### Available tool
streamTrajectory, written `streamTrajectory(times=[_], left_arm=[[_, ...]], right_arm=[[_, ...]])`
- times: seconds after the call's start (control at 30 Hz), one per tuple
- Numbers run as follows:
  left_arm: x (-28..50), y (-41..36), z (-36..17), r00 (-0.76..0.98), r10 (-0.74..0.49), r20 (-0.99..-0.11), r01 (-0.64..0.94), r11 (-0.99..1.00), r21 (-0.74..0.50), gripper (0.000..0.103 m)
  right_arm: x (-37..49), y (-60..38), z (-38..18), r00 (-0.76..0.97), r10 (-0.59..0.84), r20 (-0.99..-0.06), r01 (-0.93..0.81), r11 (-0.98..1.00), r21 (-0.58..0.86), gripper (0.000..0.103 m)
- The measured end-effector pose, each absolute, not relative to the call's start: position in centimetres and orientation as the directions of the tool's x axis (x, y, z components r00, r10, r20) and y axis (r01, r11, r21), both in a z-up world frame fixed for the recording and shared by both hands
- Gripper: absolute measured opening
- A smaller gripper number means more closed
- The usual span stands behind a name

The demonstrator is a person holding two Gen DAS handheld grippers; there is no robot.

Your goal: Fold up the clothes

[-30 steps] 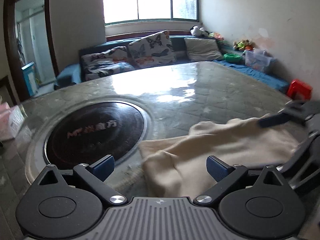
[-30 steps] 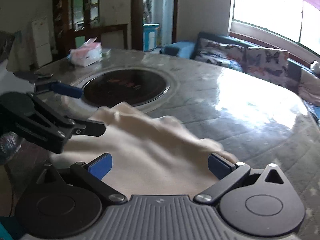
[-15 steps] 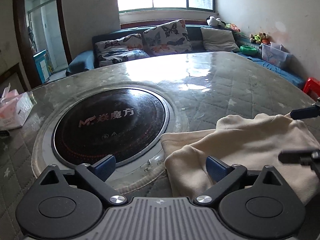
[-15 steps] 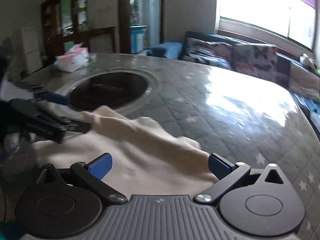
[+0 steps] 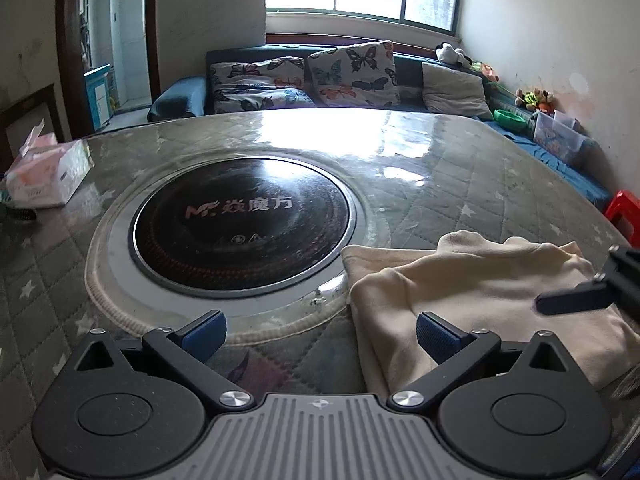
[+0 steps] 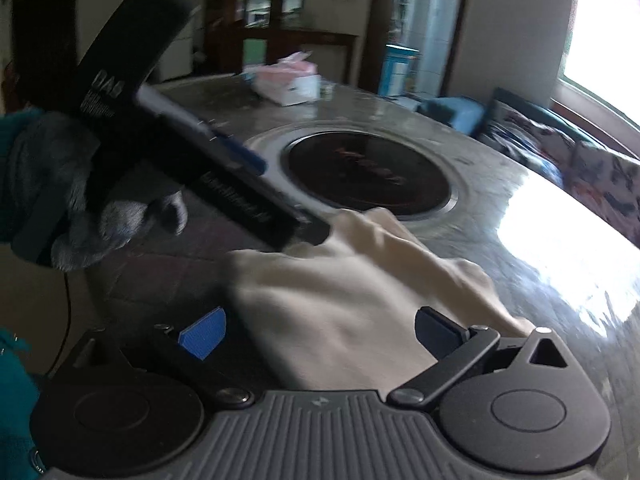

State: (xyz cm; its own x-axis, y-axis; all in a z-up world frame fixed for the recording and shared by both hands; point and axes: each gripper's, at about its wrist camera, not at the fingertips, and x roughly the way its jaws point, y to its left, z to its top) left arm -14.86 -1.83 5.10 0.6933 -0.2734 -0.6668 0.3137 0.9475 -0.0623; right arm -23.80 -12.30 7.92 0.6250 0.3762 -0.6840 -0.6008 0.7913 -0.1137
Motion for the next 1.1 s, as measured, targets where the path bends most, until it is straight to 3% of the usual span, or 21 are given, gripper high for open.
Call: streamTrajectory(times=[0.3, 0.4, 0.43, 0.5, 0.6, 0.67, 0.87, 1.1], left_arm=[[-14.6, 0.8, 5.0, 0.689, -0.249, -0.68, 0.218, 0.967, -0.133, 0.103], [-14.3, 1.3, 4.8, 0.674, -0.263, -0.691, 0.2, 0.965, -0.172, 0.103], [-14.3, 1.4, 4.7, 0.668, -0.269, -0.694, 0.196, 0.963, -0.186, 0.103], [-14.2, 1.4, 4.7, 0.659, -0.287, -0.696, 0.193, 0.958, -0.213, 0.103], [-14.2, 1.3, 4.7, 0.642, -0.321, -0.697, 0.193, 0.947, -0.258, 0.103], [-14.1, 1.2, 4.7, 0.63, -0.344, -0.696, 0.191, 0.938, -0.29, 0.103], [-13.5, 0.7, 4.3, 0.573, -0.423, -0.702, 0.147, 0.895, -0.42, 0.103], [-12.7, -0.3, 4.3, 0.536, -0.489, -0.688, 0.105, 0.848, -0.52, 0.102]], right_arm=[[-23.5, -9.0, 7.0, 0.596, 0.368, -0.714, -0.662, 0.728, -0.177, 0.085], [-23.5, -8.3, 6.6, 0.602, 0.344, -0.72, -0.667, 0.713, -0.217, 0.07], [-23.5, -8.1, 6.5, 0.605, 0.338, -0.72, -0.669, 0.707, -0.23, 0.061], [-23.6, -7.8, 6.3, 0.612, 0.33, -0.719, -0.67, 0.7, -0.249, 0.056], [-23.5, -7.7, 6.4, 0.621, 0.321, -0.715, -0.66, 0.707, -0.255, 0.042], [-23.4, -8.0, 6.6, 0.616, 0.337, -0.712, -0.658, 0.717, -0.23, 0.027], [-22.5, -9.8, 7.7, 0.609, 0.393, -0.689, -0.631, 0.766, -0.12, 0.018], [-22.4, -12.0, 8.9, 0.614, 0.448, -0.65, -0.602, 0.799, -0.017, 0.016]])
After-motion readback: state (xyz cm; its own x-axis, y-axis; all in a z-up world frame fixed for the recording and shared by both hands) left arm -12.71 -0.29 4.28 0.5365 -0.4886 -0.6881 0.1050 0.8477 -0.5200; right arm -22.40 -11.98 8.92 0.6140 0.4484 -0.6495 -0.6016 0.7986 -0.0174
